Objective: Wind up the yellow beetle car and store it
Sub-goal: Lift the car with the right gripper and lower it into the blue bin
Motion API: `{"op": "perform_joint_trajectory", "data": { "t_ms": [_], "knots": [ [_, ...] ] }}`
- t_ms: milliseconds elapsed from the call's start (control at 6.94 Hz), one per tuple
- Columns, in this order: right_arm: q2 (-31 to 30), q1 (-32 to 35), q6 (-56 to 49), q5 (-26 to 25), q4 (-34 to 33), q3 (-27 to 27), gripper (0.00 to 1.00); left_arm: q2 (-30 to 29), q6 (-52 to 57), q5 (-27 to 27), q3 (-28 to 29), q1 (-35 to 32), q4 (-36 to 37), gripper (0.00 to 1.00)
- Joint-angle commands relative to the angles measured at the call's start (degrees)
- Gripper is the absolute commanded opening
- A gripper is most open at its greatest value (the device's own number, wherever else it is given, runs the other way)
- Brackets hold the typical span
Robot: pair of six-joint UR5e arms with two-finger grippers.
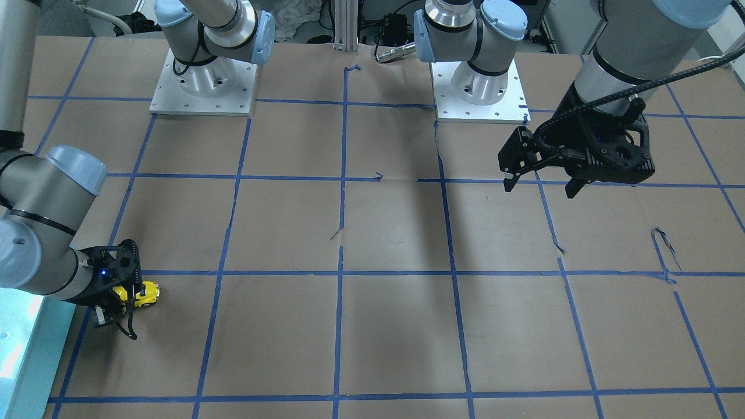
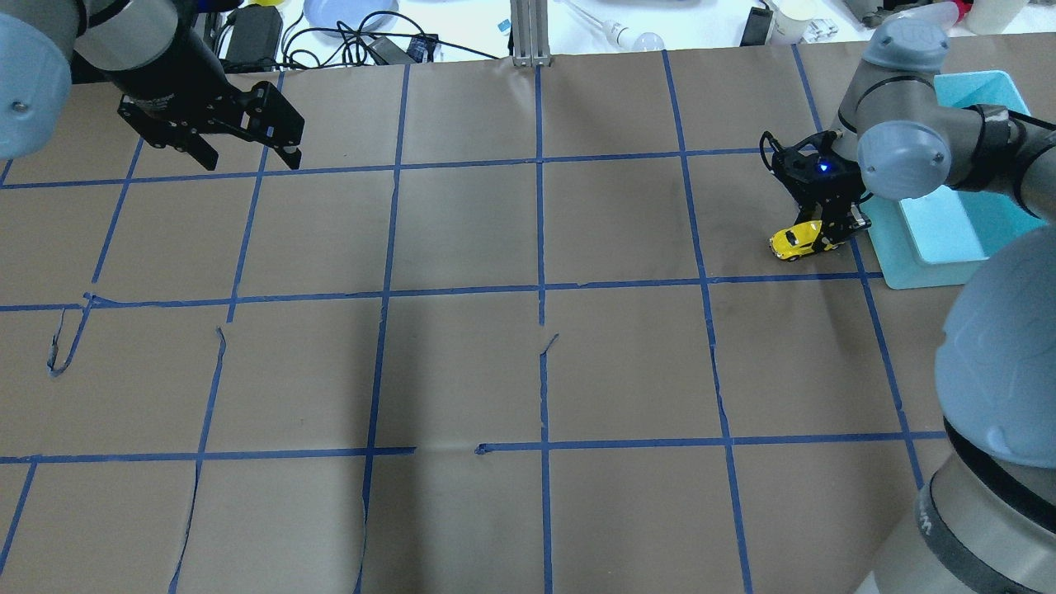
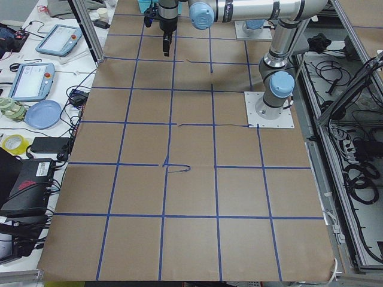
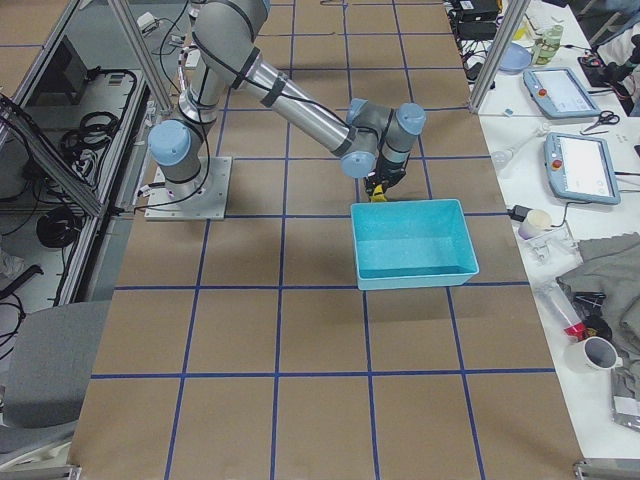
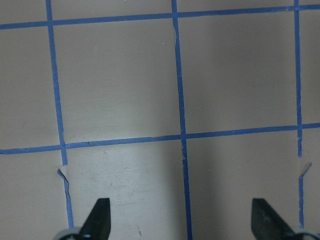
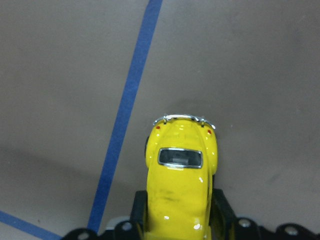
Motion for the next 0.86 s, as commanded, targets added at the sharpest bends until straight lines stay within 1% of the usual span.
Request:
{"op": "perform_joint_trajectory", "data": {
  "t_ms": [0,144,288,432,576,720],
  "knots": [
    [-4.88,0.35,6.76,0.98,2.09,-3.92,0.00,0.00,0.00,0.09,-0.02,0.19,0.02,1.00],
    [-5.00,0.35,11.96,2.12,10.63,-9.78,0.00,0.00,0.00,0.00,-0.02,0.19,0.02,1.00],
    [-4.48,0.09,14.97,3.52,14.11,-15.50,0.00,0.00,0.00,0.00,-0.10,0.10,0.02,1.00],
    [-3.34,-0.78,15.35,-0.81,14.23,-18.95,0.00,-0.09,0.09,-0.09,-0.10,0.10,0.02,1.00],
    [-1.07,-5.31,14.48,-1.03,14.24,-20.72,0.00,-0.09,0.00,-0.09,-0.10,0.10,0.02,1.00],
    [0.61,-10.23,8.30,1.66,13.89,-20.65,0.00,-0.09,0.00,-0.09,-0.10,0.10,0.02,1.00]
  ]
}}
